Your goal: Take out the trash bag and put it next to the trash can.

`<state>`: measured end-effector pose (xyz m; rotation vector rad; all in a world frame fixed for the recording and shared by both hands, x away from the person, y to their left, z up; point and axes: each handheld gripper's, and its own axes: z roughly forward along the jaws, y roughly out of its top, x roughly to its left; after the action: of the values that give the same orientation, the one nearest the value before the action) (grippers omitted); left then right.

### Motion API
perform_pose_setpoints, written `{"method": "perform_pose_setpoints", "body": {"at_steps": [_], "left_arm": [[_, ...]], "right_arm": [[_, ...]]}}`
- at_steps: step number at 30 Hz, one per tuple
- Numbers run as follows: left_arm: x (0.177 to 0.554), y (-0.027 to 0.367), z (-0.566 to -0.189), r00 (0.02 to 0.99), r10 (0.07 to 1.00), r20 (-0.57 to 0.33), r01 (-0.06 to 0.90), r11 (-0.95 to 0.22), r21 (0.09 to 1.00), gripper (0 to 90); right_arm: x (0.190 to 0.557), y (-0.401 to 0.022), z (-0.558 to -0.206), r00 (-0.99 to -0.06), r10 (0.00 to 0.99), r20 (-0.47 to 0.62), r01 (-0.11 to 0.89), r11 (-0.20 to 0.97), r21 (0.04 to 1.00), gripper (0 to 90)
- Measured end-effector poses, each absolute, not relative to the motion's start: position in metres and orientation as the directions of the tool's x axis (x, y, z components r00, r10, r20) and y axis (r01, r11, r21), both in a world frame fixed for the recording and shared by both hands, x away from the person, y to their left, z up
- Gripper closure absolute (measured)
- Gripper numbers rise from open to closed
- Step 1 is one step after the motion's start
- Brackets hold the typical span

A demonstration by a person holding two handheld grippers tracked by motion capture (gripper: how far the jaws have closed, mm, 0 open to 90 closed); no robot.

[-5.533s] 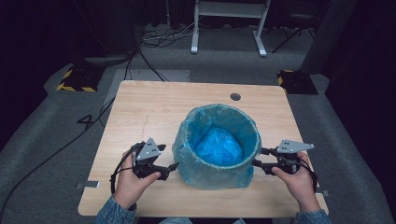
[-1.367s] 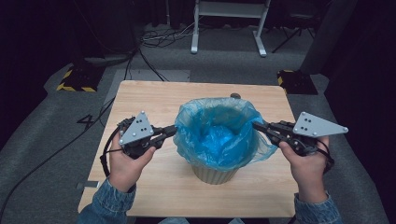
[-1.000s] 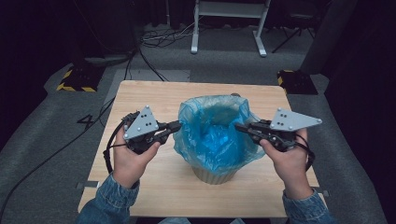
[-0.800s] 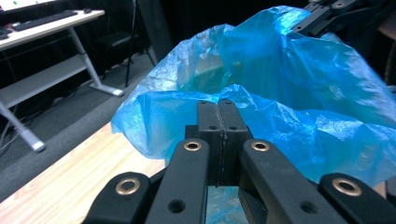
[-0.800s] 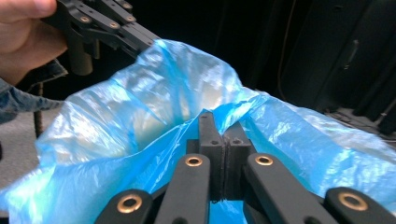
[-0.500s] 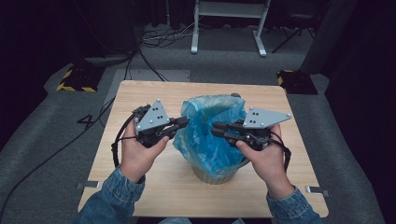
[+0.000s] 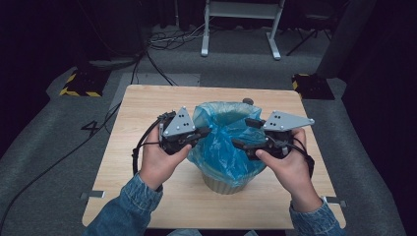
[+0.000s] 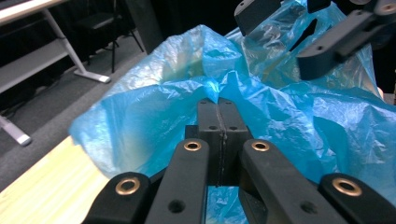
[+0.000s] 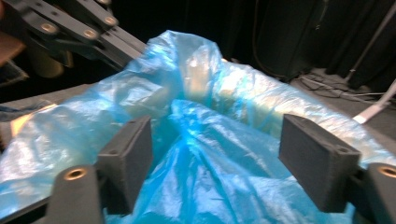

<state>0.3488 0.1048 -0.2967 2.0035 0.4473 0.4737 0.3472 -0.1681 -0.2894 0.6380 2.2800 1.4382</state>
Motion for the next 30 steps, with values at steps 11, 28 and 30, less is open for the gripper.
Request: {"method": "perform_pose_setpoints", "body": {"at_steps": [11,28,30], "left_arm": [[0.35,0.094,-0.303,0.874,0.466,0.139,0.107,-0.464,0.88,90.0],[0.322,0.145,-0.304,0.808,0.575,0.128,0.107,-0.357,0.928,52.8],[0.318,0.154,-0.307,0.797,0.591,0.125,0.115,-0.351,0.929,52.3]], "right_arm": [[0.33,-0.128,-0.3,-0.827,0.562,-0.027,0.211,0.355,0.911,20.6],[0.366,-0.124,-0.312,-0.799,0.593,-0.104,0.288,0.528,0.799,73.8],[0.367,-0.125,-0.311,-0.808,0.581,-0.101,0.282,0.53,0.8,82.6]]}}
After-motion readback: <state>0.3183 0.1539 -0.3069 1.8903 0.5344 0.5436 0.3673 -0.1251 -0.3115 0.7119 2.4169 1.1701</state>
